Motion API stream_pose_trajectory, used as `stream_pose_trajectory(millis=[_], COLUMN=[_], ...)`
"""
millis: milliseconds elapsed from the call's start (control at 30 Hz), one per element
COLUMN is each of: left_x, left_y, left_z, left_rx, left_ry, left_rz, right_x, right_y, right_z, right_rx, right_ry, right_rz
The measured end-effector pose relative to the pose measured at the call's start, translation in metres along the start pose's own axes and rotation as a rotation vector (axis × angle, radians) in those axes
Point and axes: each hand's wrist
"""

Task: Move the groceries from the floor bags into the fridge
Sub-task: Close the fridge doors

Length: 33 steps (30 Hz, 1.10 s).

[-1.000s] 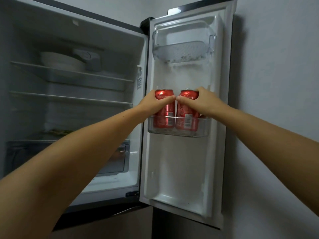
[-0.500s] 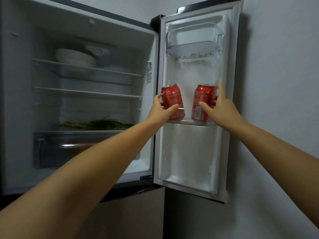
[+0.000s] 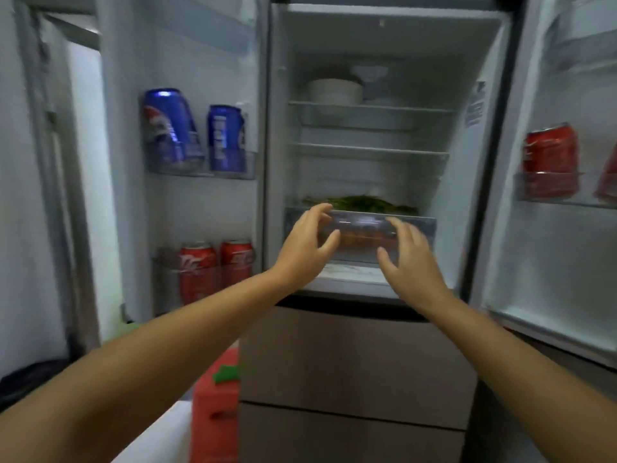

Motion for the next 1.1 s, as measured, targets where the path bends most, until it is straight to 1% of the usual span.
stream_pose_trajectory(millis=[133, 200, 267, 300, 333, 400, 433, 467, 500, 567, 667, 767, 833, 933, 1033, 1100], left_x=[-0.036, -0.045, -0.05, -0.051, -0.052, -0.053, -0.053, -0.054, -0.055, -0.055, -0.061, -0.074, -0.08, -0.086, -0.08, -0.066], left_y=[-0.113, -0.163, -0.2, -0.213, -0.222, -0.229, -0.227, -0.223, -0.217, -0.204, -0.189, -0.174, -0.162, -0.14, -0.118, -0.103], left_z=[0.045, 0.058, 0.069, 0.075, 0.083, 0.101, 0.109, 0.116, 0.122, 0.128, 0.126, 0.112, 0.099, 0.078, 0.066, 0.059], left_rx=[0.387, 0.519, 0.581, 0.584, 0.569, 0.46, 0.378, 0.311, 0.273, 0.261, 0.339, 0.48, 0.589, 0.806, 1.029, 1.127], left_ry=[0.076, 0.075, -0.01, -0.088, -0.175, -0.339, -0.395, -0.421, -0.422, -0.395, -0.328, -0.224, -0.171, -0.078, 0.15, 0.328], left_rz=[-0.178, -0.338, -0.474, -0.494, -0.464, -0.297, -0.214, -0.167, -0.164, -0.223, -0.27, -0.27, -0.203, -0.053, 0.063, 0.136], right_x=[-0.024, -0.034, -0.041, -0.043, -0.044, -0.044, -0.043, -0.042, -0.041, -0.038, -0.036, -0.033, -0.029, -0.021, -0.011, -0.004], right_y=[0.103, 0.141, 0.17, 0.18, 0.19, 0.204, 0.21, 0.213, 0.214, 0.211, 0.202, 0.187, 0.176, 0.16, 0.144, 0.132], right_z=[0.089, 0.132, 0.167, 0.182, 0.193, 0.206, 0.209, 0.21, 0.211, 0.209, 0.197, 0.171, 0.144, 0.098, 0.051, 0.018], right_rx=[0.07, 0.093, 0.095, 0.091, 0.085, 0.034, 0.013, 0.008, 0.011, 0.052, 0.122, 0.23, 0.289, 0.343, 0.354, 0.349], right_ry=[-0.196, -0.357, -0.491, -0.527, -0.541, -0.532, -0.523, -0.511, -0.496, -0.469, -0.463, -0.46, -0.449, -0.421, -0.364, -0.321], right_rz=[0.229, 0.256, 0.264, 0.29, 0.321, 0.354, 0.337, 0.319, 0.308, 0.304, 0.274, 0.24, 0.236, 0.243, 0.229, 0.227])
Point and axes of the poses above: each hand's wrist, its own x-axis towards the middle knuckle, its own y-axis out of the palm, z = x × y, and after that the axes turned 5 degrees about y, right-handed
